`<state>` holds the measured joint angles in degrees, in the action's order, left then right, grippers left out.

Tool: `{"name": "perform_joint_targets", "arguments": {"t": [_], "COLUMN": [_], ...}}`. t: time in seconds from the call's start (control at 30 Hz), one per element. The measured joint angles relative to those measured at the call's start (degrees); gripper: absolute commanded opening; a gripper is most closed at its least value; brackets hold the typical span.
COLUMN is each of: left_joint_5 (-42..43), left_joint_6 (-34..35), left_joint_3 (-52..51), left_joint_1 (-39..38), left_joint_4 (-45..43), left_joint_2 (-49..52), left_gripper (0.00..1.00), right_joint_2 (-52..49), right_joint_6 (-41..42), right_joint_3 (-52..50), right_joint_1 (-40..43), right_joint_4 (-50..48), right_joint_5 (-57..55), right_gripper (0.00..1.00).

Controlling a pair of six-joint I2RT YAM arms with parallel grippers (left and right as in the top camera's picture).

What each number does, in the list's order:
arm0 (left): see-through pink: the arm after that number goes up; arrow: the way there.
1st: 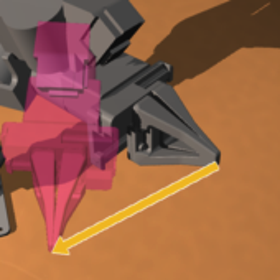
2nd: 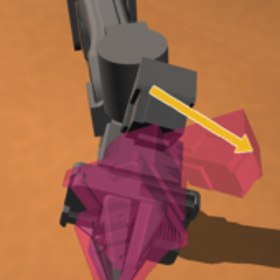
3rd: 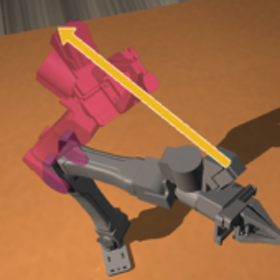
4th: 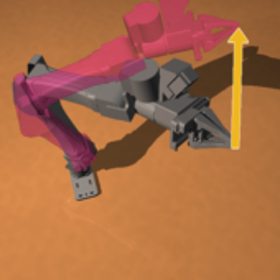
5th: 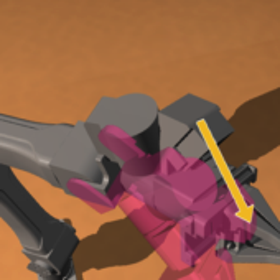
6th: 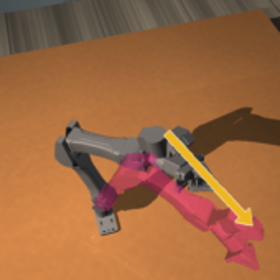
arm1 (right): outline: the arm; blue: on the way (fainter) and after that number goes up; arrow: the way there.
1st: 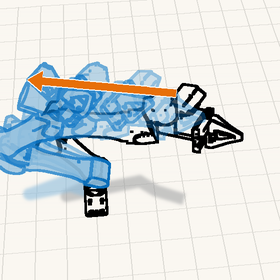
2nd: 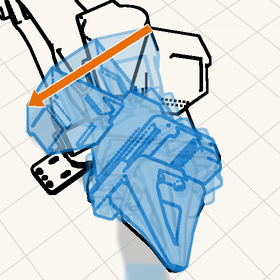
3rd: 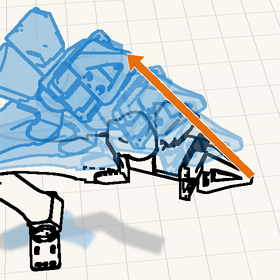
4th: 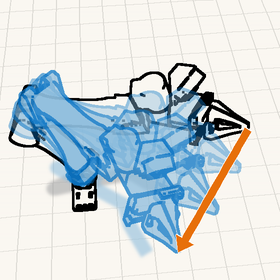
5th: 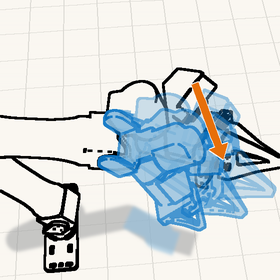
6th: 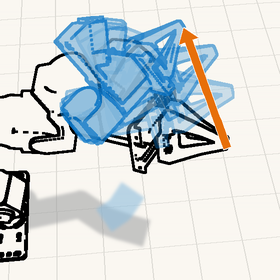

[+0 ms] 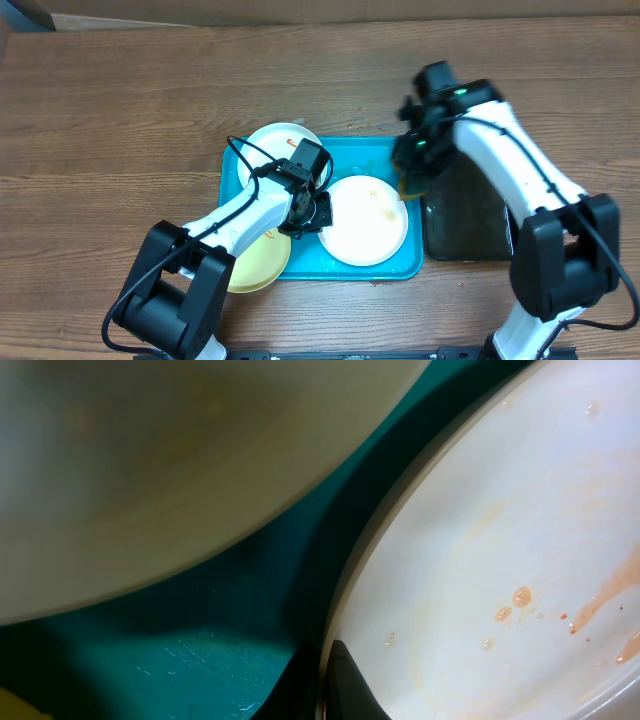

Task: Clean dirty plates on tray and stack at the side
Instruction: 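Bring the sponge with the right gripper back onto the lower white plate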

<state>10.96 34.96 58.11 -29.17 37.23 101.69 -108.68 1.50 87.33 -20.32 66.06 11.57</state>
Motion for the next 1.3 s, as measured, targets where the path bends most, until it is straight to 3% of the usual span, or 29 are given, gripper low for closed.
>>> {"name": "perform_joint_targets", "arguments": {"t": [0.3,0.67,0.9,1.3], "left_joint_5": [0.0,0.0,0.0,0.0], "left_joint_6": [0.0,0.0,0.0,-0.2], "left_joint_3": [0.0,0.0,0.0,0.0], "left_joint_1": [0.0,0.0,0.0,0.0], "left_joint_4": [0.0,0.0,0.0,0.9], "left_joint_2": [0.0,0.0,0.0,0.0], "left_gripper": [0.05,0.05,0.05,0.06], "right_joint_2": [0.0,0.0,1.7,2.8], "right_joint_6": [-1.8,-2.4,-3.5,-11.2], "right_joint_3": [-3.8,-17.9,-24.0,-24.4], "right_joint_1": [-13.9,-14.7,-14.6,-13.7], "right_joint_4": [-9.6,-26.6,-35.4,-29.3], "right_joint_5": [-13.4,-24.0,-23.1,-5.5], "right_gripper": [0.04,0.04,0.04,0.04]}}
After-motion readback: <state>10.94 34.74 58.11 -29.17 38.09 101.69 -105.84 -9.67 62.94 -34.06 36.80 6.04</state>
